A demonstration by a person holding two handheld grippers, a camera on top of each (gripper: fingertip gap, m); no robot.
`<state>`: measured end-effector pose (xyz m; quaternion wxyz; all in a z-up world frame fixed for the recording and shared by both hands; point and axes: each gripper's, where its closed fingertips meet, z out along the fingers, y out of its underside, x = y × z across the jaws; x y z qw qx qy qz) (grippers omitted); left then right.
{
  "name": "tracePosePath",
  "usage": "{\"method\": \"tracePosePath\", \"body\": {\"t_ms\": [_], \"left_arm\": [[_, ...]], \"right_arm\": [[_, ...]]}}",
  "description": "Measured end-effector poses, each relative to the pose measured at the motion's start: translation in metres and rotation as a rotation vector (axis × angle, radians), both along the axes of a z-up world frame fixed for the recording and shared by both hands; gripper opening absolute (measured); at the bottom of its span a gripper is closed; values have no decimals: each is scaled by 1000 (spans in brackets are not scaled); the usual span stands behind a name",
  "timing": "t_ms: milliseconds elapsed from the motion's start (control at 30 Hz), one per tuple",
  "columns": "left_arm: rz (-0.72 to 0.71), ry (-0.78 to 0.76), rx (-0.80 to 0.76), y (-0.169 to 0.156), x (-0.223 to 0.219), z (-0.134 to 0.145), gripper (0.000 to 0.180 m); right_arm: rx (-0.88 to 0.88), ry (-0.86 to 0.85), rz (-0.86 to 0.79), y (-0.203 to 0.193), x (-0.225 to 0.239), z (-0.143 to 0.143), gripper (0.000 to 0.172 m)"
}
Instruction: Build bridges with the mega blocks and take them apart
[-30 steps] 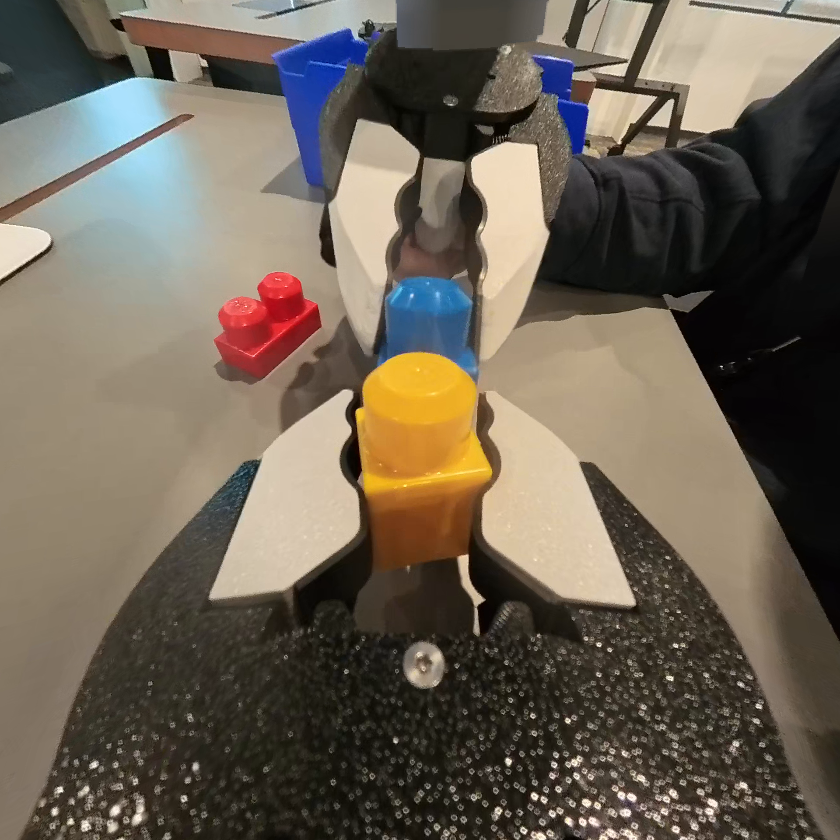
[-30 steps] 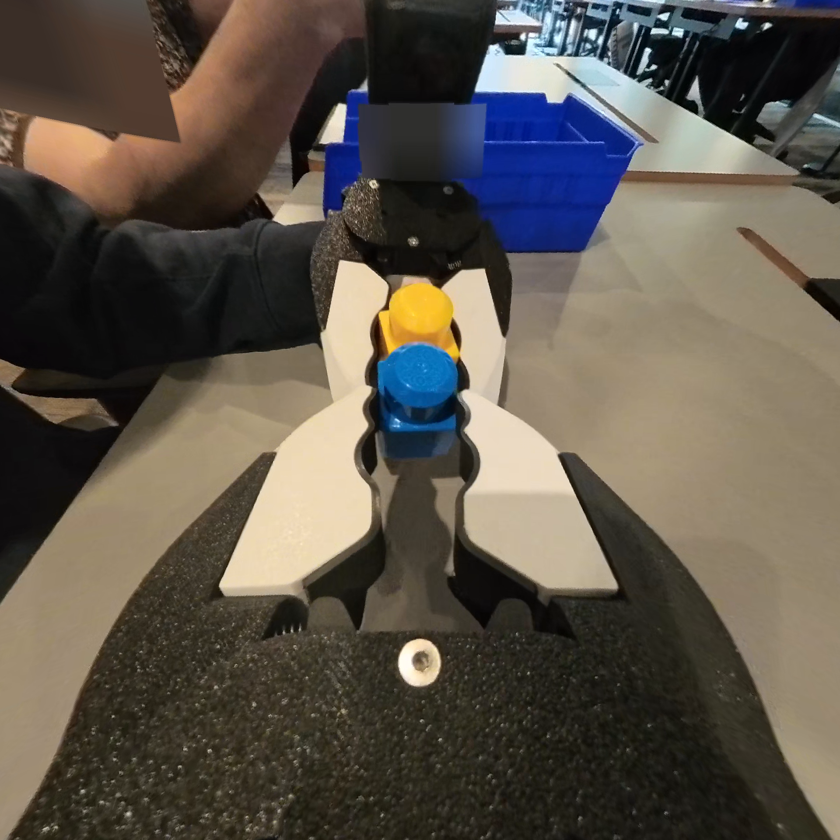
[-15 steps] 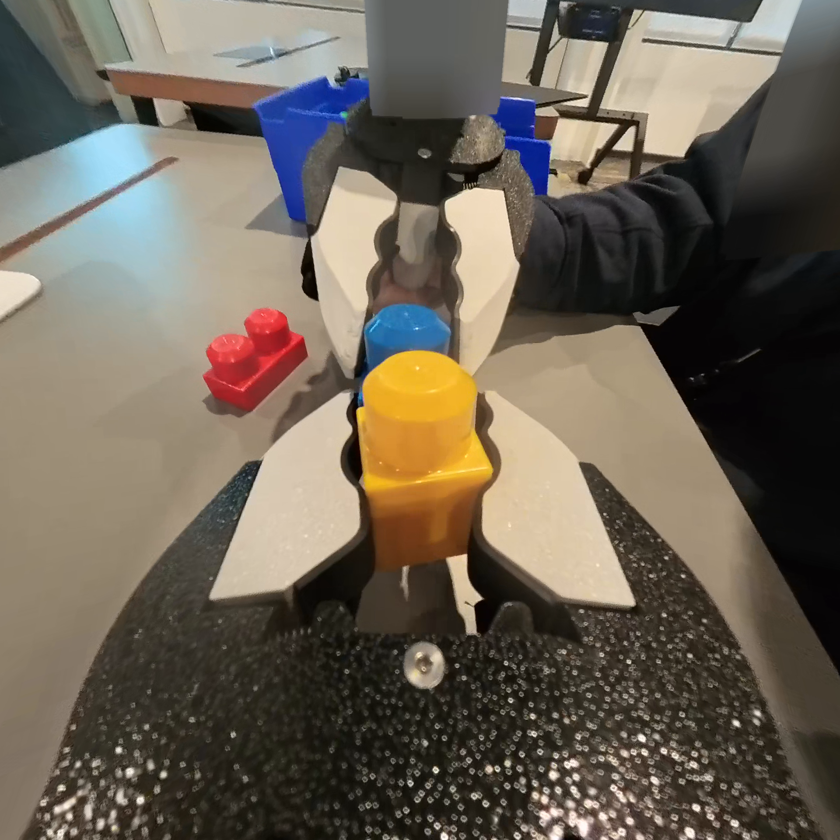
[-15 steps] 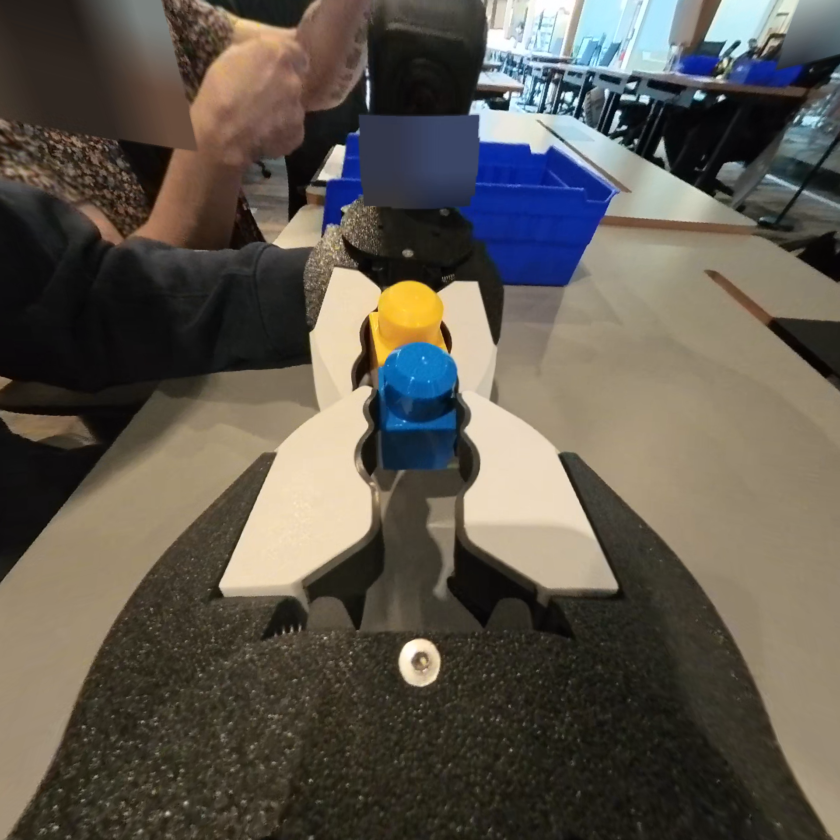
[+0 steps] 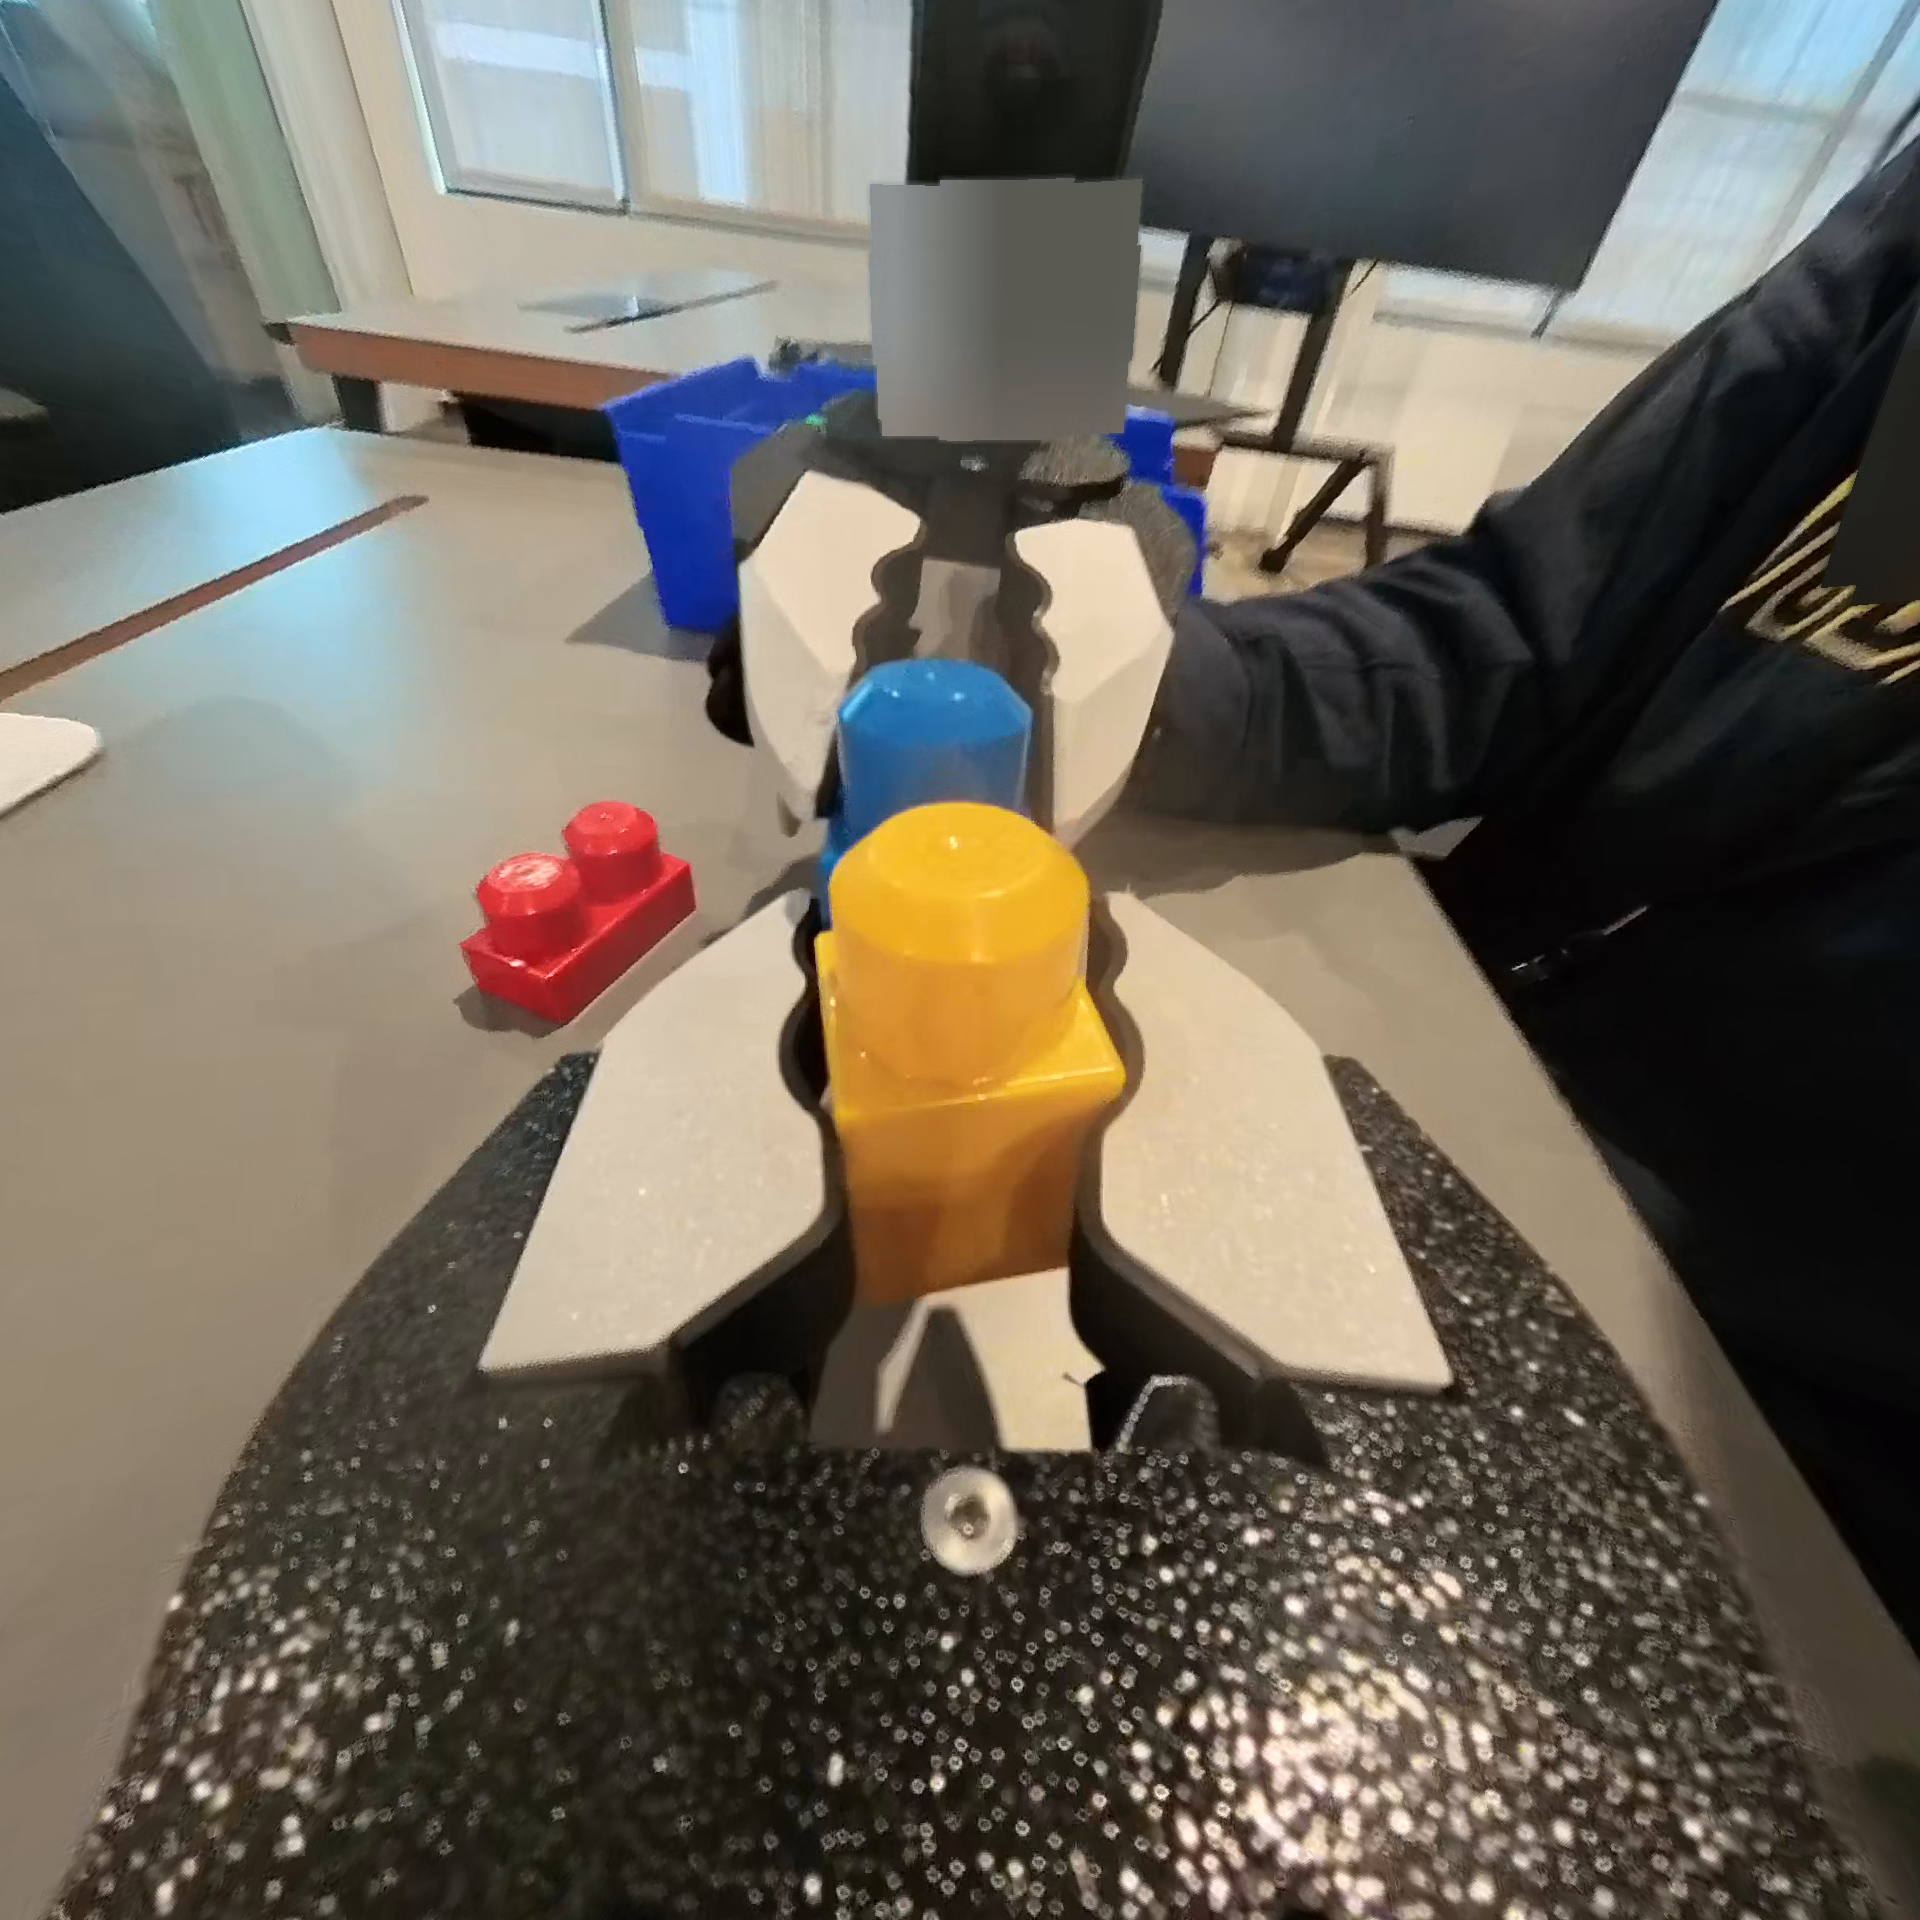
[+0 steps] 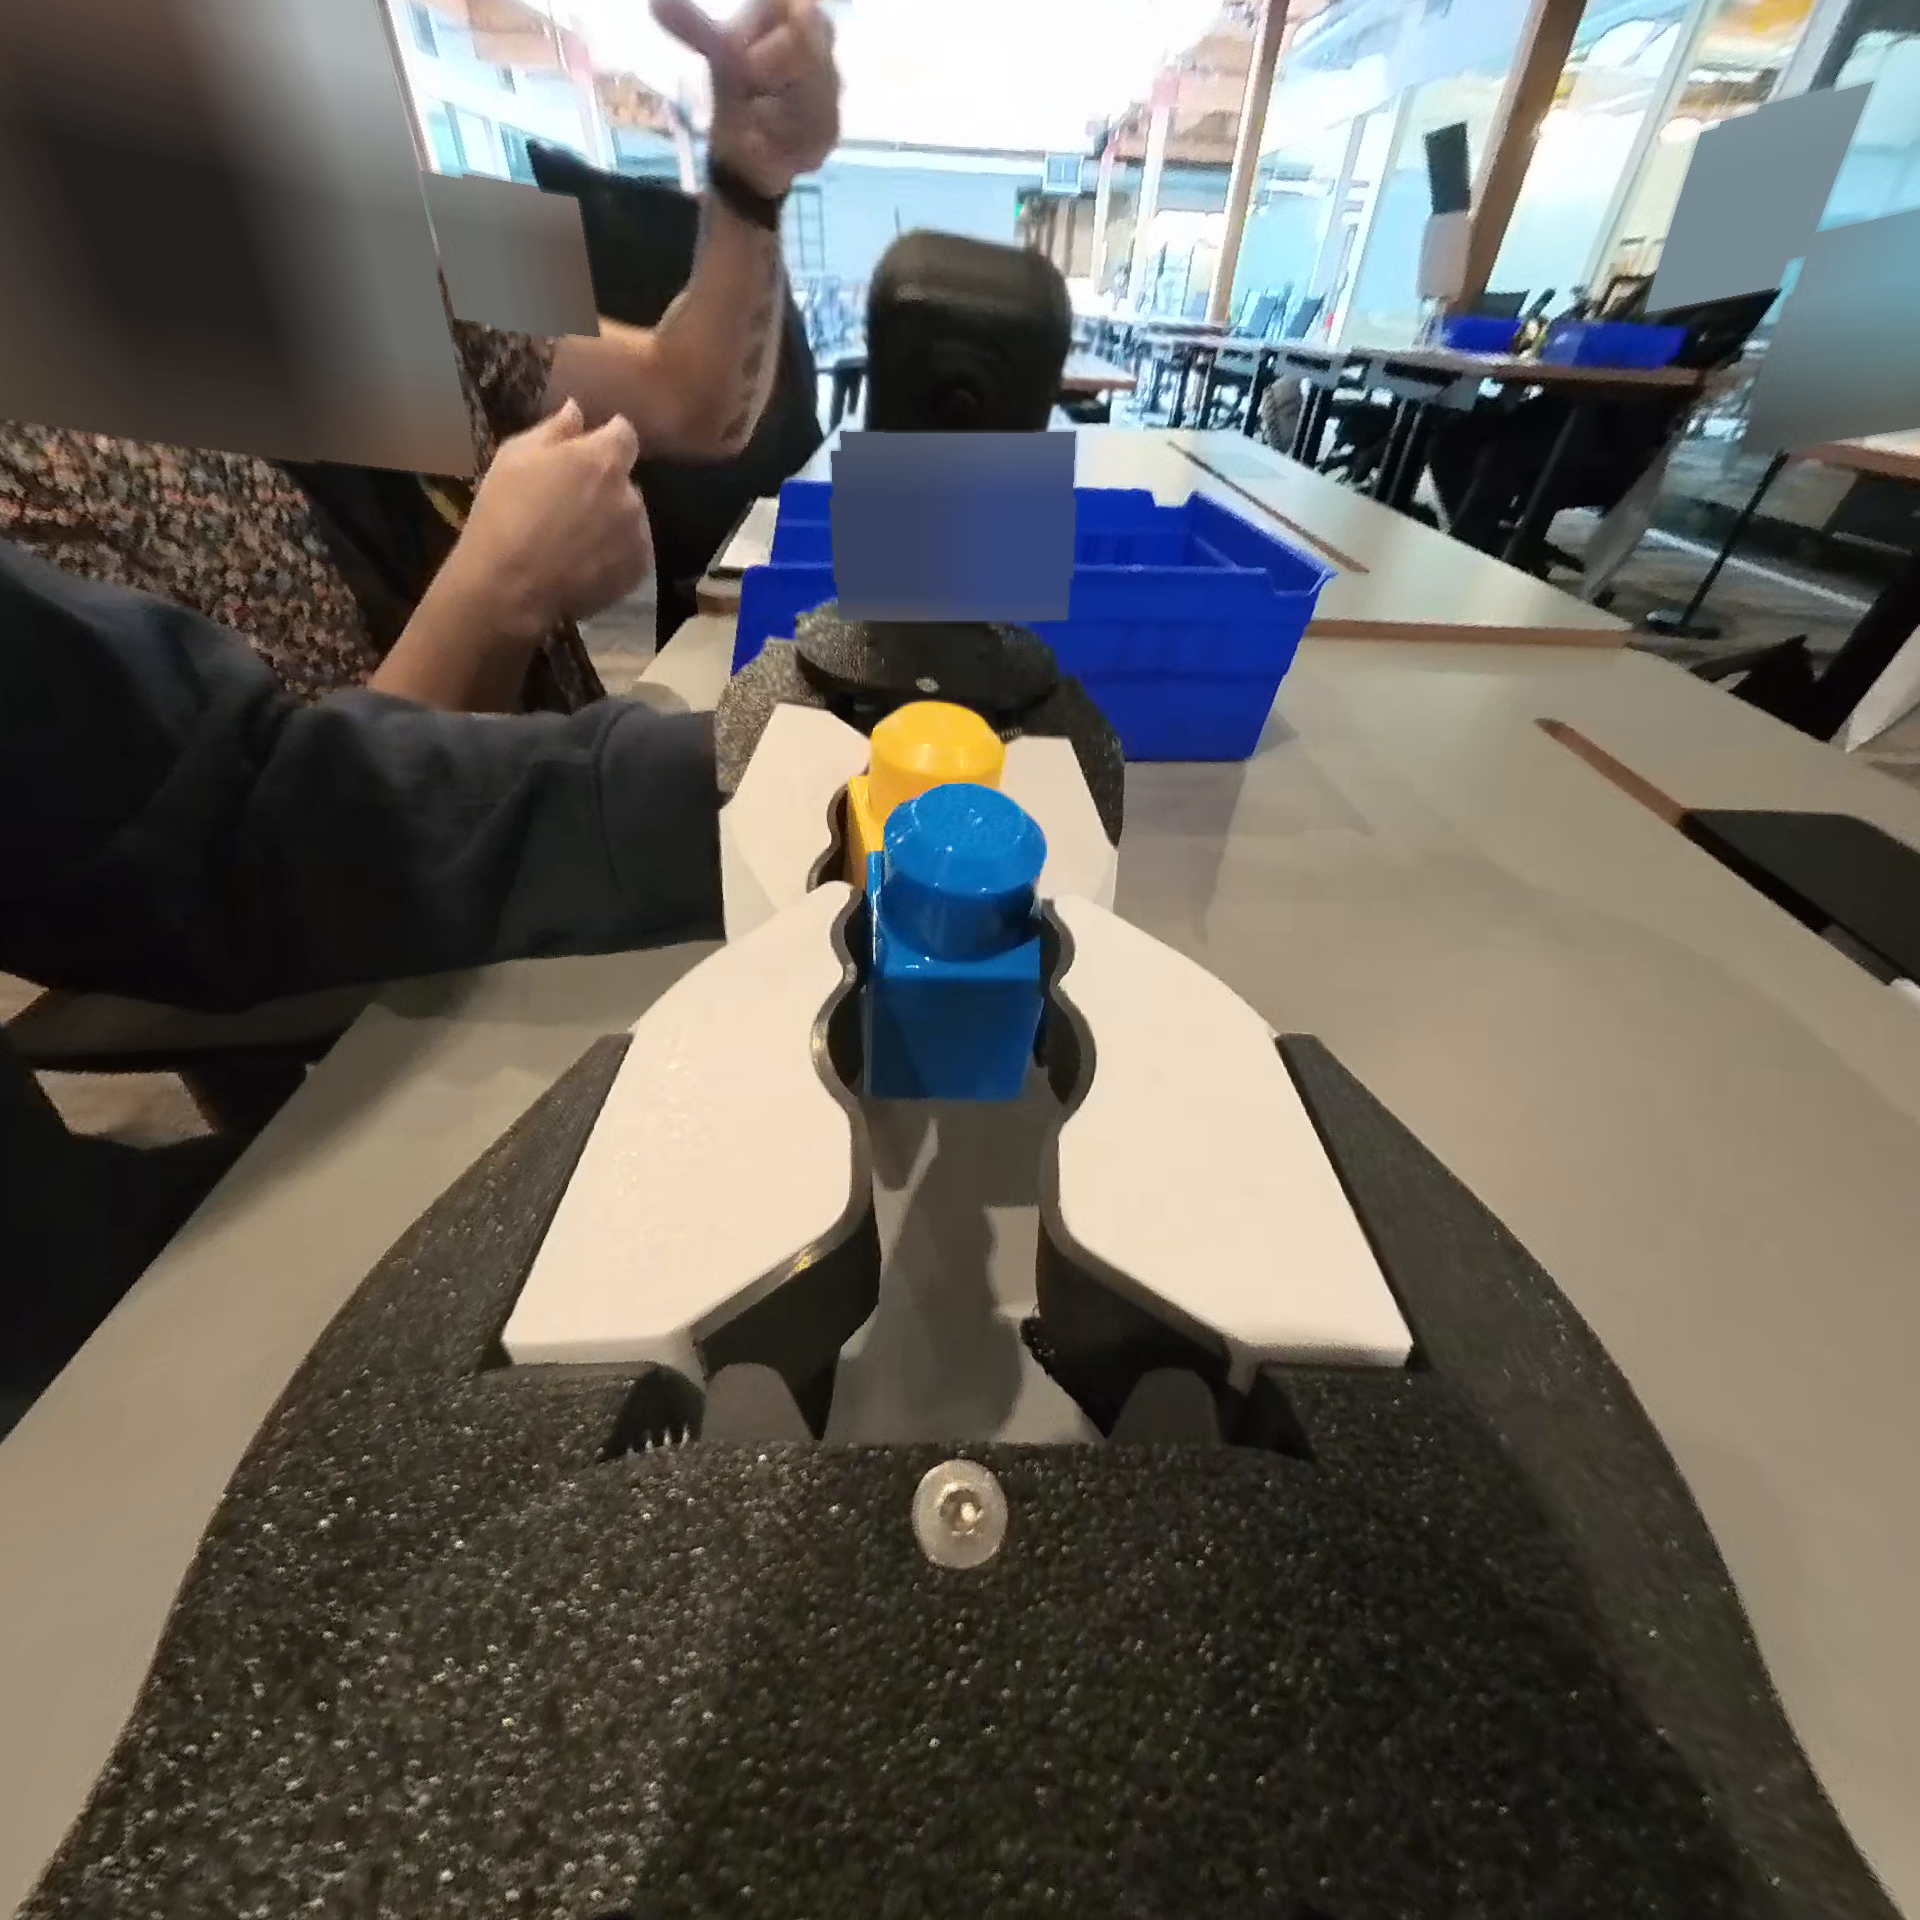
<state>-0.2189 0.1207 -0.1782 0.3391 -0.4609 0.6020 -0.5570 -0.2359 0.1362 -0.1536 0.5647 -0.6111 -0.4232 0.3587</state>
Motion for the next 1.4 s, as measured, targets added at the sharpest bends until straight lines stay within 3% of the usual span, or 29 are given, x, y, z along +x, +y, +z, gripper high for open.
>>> {"method": "tracePosePath", "body": {"t_ms": [400,700,1100,1400], "left_arm": [[-10,-44,-36,0,1,3,48],[-49,-89,-128,-4,-1,10,48],[-31,-120,-126,-3,4,15,48],[-43,-126,-133,-4,5,15,48]], "right_arm": [[-7,20,-22,0,-4,2,29],[-23,119,-6,0,-6,4,29],[-45,234,7,2,-3,13,30],[-36,204,15,0,-2,12,29]]}}
